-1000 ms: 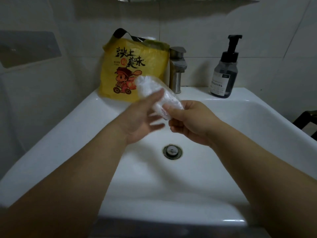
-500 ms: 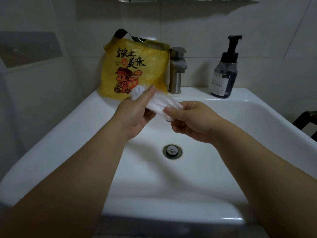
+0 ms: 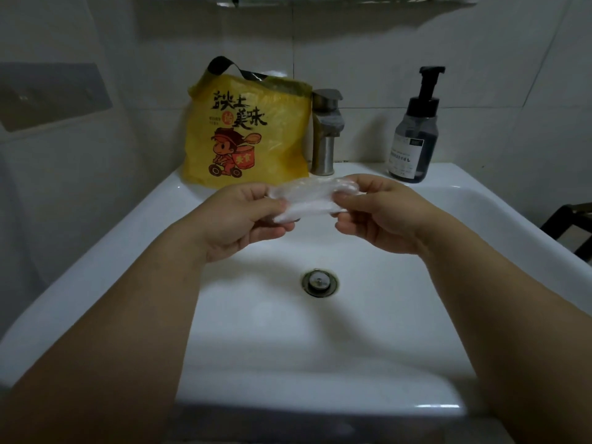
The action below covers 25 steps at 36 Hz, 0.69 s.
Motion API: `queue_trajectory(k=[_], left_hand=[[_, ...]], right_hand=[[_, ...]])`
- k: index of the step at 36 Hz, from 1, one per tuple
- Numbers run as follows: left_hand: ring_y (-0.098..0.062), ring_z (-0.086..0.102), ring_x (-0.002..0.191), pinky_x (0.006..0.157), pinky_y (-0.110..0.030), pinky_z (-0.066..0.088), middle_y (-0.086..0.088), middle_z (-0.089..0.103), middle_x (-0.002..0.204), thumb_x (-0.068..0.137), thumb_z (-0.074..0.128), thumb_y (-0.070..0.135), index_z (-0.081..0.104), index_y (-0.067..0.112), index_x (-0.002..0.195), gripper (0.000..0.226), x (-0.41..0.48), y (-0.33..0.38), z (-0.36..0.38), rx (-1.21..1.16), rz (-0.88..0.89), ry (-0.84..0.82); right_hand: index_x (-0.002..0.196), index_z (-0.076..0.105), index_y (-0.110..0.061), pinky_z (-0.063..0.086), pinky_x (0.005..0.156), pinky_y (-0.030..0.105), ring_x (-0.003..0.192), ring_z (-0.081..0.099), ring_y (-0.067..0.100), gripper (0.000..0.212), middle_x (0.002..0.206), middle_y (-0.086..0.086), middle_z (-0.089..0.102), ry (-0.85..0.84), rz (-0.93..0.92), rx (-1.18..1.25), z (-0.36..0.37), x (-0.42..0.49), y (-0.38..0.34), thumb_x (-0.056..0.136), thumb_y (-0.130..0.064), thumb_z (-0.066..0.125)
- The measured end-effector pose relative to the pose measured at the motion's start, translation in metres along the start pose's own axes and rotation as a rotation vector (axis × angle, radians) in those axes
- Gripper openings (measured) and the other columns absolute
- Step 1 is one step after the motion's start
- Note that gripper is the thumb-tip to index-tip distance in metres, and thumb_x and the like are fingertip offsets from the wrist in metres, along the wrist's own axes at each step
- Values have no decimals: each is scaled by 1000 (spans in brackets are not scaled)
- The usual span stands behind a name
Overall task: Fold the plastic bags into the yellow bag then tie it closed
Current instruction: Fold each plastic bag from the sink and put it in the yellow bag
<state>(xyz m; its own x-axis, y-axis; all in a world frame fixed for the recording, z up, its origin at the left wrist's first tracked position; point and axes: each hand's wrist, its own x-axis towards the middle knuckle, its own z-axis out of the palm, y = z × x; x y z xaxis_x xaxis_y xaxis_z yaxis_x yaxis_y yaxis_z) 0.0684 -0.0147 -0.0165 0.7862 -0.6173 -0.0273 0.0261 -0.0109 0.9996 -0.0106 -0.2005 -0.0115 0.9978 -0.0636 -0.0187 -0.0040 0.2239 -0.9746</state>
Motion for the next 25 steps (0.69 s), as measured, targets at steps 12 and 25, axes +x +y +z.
queue_trajectory(k=[12, 25], left_hand=[[-10, 66, 60, 53, -15, 53, -10, 63, 71, 88, 49, -13, 62, 2, 82, 21, -1, 4, 0, -143, 41, 26], [-5, 63, 66, 62, -15, 53, 0, 64, 73, 88, 62, 3, 65, 7, 79, 11, 7, -6, 0, 69, 134, 126]], right_hand=[[82, 58, 2, 55, 52, 21, 50, 61, 14, 19, 64, 11, 58, -34, 3, 124, 0, -5, -6, 90, -1, 41], [89, 62, -3, 56, 61, 22, 65, 63, 13, 8, 83, 9, 63, 78, -67, -98, 0, 2, 2, 83, 3, 63]])
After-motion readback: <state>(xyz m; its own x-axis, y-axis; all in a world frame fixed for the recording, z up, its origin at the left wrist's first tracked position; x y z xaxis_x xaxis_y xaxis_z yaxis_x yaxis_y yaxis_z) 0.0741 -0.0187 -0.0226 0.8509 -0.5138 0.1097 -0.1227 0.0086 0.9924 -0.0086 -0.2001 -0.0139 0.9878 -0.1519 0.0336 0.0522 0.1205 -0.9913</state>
